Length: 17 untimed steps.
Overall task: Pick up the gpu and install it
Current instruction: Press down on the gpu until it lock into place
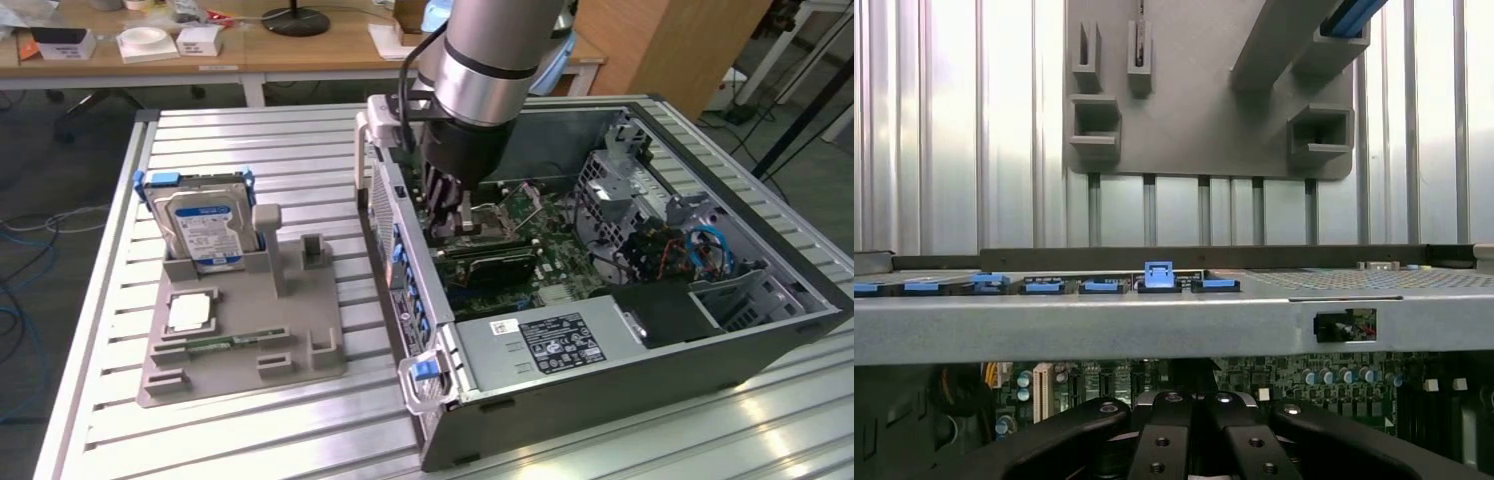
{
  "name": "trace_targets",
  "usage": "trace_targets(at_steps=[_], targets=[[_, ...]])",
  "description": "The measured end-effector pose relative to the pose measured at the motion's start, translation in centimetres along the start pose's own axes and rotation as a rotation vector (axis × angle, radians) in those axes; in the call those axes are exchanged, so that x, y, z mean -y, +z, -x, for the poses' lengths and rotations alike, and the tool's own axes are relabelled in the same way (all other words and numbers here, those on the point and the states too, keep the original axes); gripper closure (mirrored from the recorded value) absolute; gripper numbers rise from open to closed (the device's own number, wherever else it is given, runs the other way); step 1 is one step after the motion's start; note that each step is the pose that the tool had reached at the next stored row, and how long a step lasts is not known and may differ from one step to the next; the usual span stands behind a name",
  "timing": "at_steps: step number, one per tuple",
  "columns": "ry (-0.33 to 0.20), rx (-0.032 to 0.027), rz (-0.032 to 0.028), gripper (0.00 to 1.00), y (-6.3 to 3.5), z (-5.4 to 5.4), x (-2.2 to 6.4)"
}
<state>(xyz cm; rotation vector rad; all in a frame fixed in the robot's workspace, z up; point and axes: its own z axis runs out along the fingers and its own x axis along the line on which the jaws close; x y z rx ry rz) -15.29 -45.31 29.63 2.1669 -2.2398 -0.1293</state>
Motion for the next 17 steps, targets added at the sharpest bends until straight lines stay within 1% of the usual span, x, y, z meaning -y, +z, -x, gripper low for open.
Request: trace_targets(at_steps=[9,17], targets=[[0.002,0.0001,0.0004,0.89,0.05,-0.03,-0.34],[0.003,0.0000,0.0003,0.89,0.05,-0.19,-0.40]])
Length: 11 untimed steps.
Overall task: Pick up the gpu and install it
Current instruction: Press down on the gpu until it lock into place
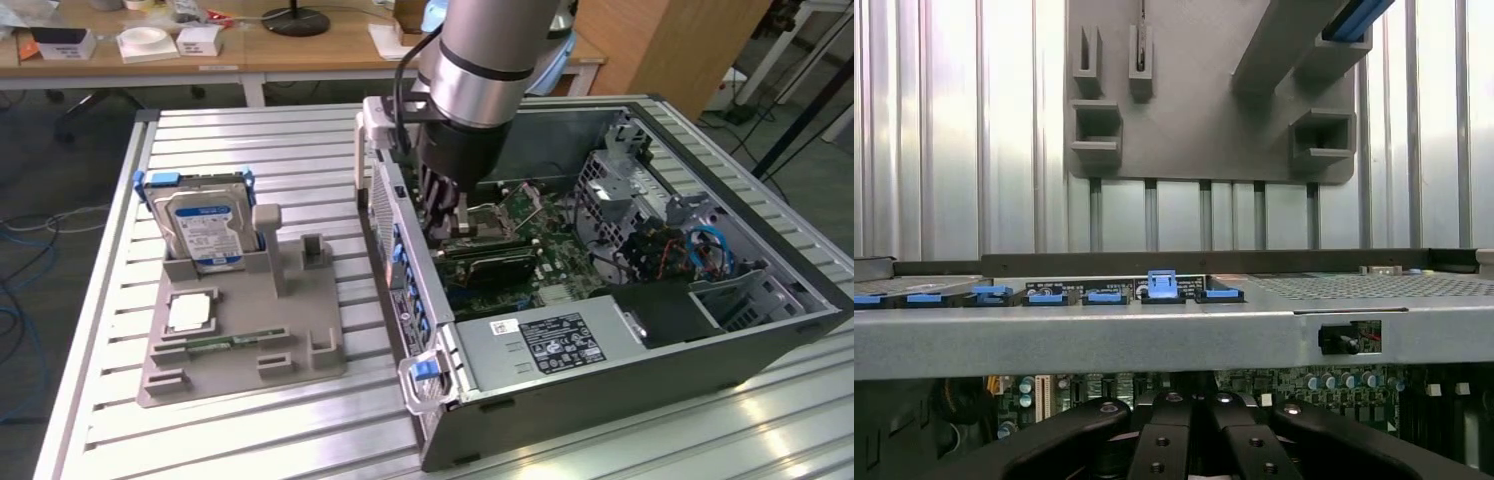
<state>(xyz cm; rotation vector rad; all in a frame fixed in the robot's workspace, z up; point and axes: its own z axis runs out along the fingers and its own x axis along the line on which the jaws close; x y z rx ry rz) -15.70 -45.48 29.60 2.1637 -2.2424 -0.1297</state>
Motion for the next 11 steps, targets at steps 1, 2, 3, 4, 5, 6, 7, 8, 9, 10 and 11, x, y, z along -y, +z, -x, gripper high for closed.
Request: trace_targets(at_steps=[1,2,3,4,5,6,7,8,9,10,11], targets=[[0.000,-0.0001,-0.0001,0.89,0.00,-0.03,-0.01],[0.000,-0.0001,0.0000,0.89,0.00,-0.08,-0.01],[0.000,-0.0001,0.0000,0.89,0.00,-0.12,-0.02],[0.000,-0.0002,-0.0001,0.89,0.00,-0.16,-0.03],[0.000,-0.0002,-0.0001,0.89,0.00,-0.18,-0.04],[0.000,-0.0002,-0.0001,0.89,0.00,-0.20,-0.05],[0.000,-0.0002,-0.0001,0.89,0.00,-0.21,-0.06],[0.000,-0.0003,-0.0001,0.89,0.00,-0.22,-0.08],[0.000,-0.0002,-0.0001,0.89,0.00,-0.23,-0.10],[0.000,-0.0002,-0.0001,0.89,0.00,-0.23,-0.13],[0.000,-0.0002,-0.0001,0.89,0.00,-0.23,-0.13]])
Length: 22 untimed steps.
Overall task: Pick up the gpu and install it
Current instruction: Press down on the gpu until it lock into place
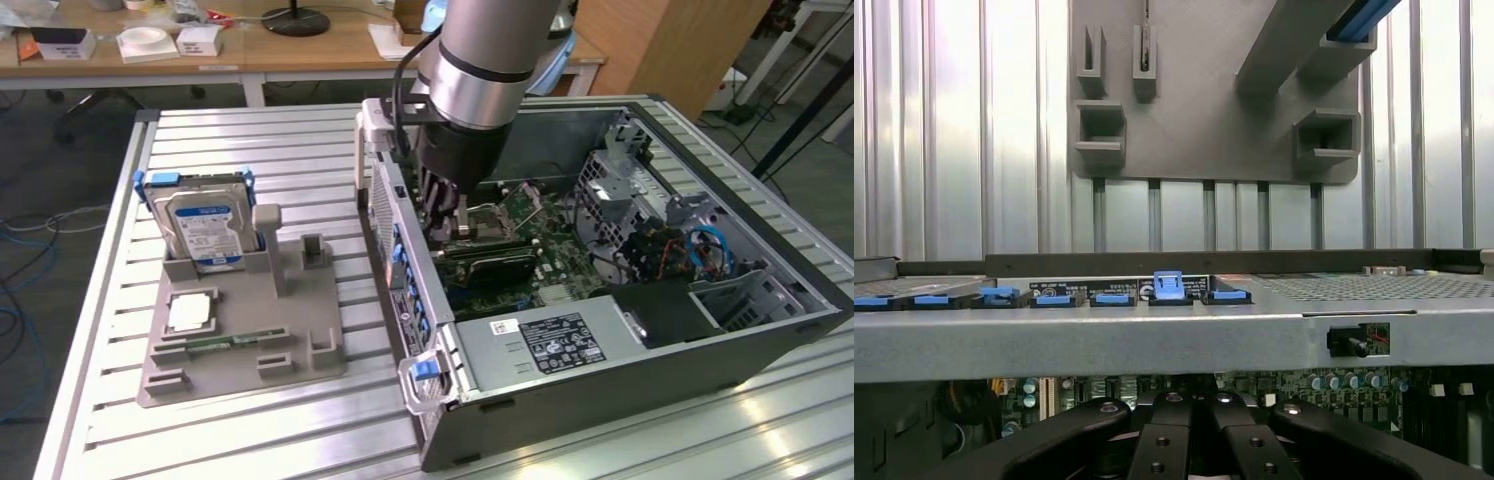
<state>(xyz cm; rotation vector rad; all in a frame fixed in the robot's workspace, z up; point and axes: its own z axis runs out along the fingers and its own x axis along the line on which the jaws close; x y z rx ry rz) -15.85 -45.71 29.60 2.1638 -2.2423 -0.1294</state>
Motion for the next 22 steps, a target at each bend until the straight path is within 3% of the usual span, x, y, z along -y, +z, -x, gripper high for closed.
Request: trace_targets(at_steps=[4,8,16,22], targets=[[0.000,0.0046,0.0004,0.89,-0.01,0.00,0.02],[-0.001,0.0130,0.0007,0.89,-0.01,0.01,0.13],[0.001,0.0136,0.0053,0.89,-0.67,0.03,0.20],[0.010,0.0139,0.0051,0.89,-0.66,0.01,-0.05]])
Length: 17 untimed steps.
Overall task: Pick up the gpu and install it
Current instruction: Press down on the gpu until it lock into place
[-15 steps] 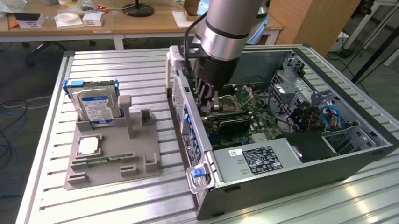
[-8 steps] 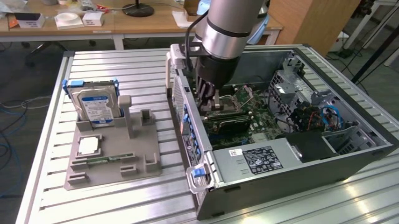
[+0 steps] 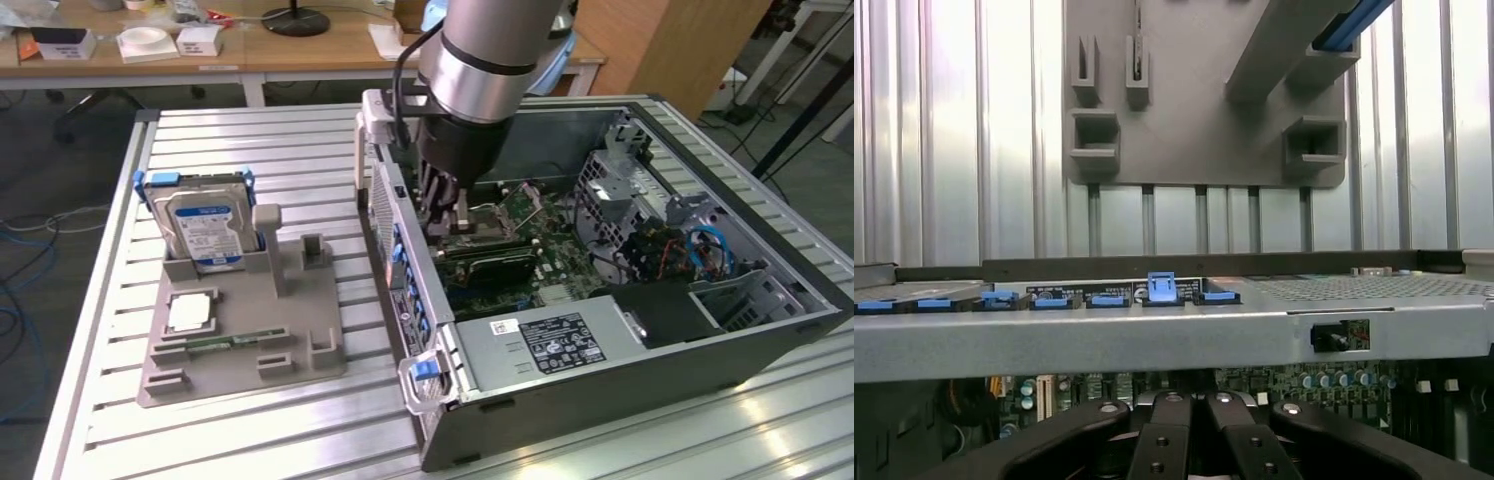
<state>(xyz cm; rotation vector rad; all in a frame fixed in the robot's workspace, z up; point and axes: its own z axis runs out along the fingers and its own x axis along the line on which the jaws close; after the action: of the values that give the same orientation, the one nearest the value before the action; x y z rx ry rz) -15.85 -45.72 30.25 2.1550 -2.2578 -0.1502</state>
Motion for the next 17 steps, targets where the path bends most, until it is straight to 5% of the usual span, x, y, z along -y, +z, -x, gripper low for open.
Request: trace_targets(at_steps=[17], targets=[[0.005,0.0007,-0.0002,0.89,0.69,-0.08,-0.04]])
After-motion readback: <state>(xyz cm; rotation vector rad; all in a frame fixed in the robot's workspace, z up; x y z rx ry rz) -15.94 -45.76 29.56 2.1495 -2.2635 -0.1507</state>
